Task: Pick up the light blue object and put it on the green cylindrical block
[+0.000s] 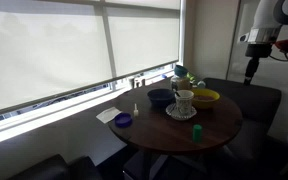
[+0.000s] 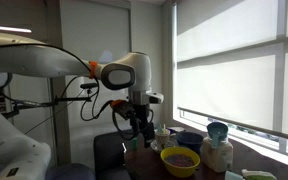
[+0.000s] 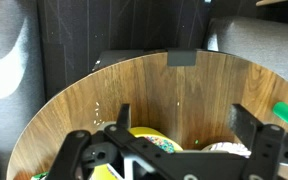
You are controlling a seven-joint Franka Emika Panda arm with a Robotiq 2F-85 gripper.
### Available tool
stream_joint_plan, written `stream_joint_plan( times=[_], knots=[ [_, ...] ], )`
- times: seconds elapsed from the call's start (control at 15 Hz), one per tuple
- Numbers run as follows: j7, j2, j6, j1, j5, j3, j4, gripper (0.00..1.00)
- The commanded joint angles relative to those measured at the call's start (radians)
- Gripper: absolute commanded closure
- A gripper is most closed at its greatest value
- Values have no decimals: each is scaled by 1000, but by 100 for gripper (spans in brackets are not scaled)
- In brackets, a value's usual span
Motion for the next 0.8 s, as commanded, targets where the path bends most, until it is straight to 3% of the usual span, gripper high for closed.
stream_joint_plan(
  times=[0.0,0.13,0.27,0.47,0.6,0.73],
  knots=[
    [-8,3,-3,-18,9,14,3,0],
    [-8,3,-3,-18,9,14,3,0],
    [6,11,103,-31,-1,8,-2,0],
    [-127,102,328,-46,-65,-46,65,0],
    [-255,183,447,-27,-48,-102,127,0],
    [-416,282,438,18,61,-184,228,0]
  ],
)
